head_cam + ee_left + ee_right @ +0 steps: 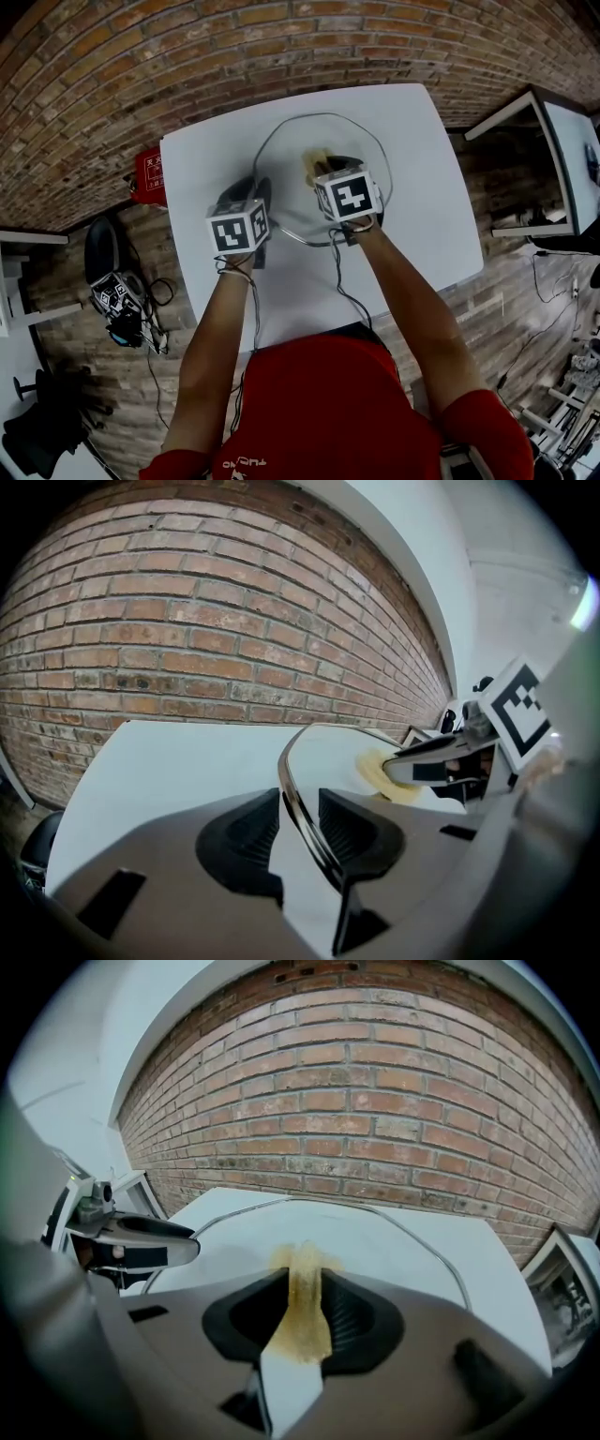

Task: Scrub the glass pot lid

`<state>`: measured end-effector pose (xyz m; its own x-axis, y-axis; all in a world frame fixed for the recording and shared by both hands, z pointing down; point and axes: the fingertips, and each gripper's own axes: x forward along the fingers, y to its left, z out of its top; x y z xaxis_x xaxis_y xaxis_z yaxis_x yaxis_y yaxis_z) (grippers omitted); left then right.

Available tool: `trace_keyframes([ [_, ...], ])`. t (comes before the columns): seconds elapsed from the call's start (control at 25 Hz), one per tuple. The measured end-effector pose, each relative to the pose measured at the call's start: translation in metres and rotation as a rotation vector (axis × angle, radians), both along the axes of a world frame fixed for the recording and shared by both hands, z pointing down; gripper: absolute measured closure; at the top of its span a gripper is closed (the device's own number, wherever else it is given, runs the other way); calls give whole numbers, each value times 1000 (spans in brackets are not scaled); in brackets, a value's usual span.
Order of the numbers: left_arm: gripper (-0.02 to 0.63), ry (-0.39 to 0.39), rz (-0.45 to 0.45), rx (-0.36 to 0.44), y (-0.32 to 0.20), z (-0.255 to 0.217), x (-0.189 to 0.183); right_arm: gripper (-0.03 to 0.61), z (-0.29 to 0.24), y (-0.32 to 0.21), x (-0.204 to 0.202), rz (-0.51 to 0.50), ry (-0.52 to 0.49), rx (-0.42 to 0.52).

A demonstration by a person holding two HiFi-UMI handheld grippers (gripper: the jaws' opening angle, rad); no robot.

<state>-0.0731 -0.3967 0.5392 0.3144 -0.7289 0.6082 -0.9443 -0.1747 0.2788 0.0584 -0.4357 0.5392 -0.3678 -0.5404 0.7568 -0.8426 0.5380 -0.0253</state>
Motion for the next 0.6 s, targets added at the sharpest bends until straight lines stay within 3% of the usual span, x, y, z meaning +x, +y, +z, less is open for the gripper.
trace_keyframes([
  [0.08, 483, -12, 1, 24, 0, -3, -1, 447, -6, 0, 0, -6, -24, 18],
  [0.28, 462, -22, -24, 148, 8, -35, -8, 433, -39, 6, 1, -41, -81, 135],
  [0.44, 463, -4, -54, 342, 16, -92, -13, 434, -92, 22, -12, -119, -204, 328],
  [0.6, 463, -7, -28, 517, 28, -151, -3, 436, -141, 43, -24, -182, -310, 479],
])
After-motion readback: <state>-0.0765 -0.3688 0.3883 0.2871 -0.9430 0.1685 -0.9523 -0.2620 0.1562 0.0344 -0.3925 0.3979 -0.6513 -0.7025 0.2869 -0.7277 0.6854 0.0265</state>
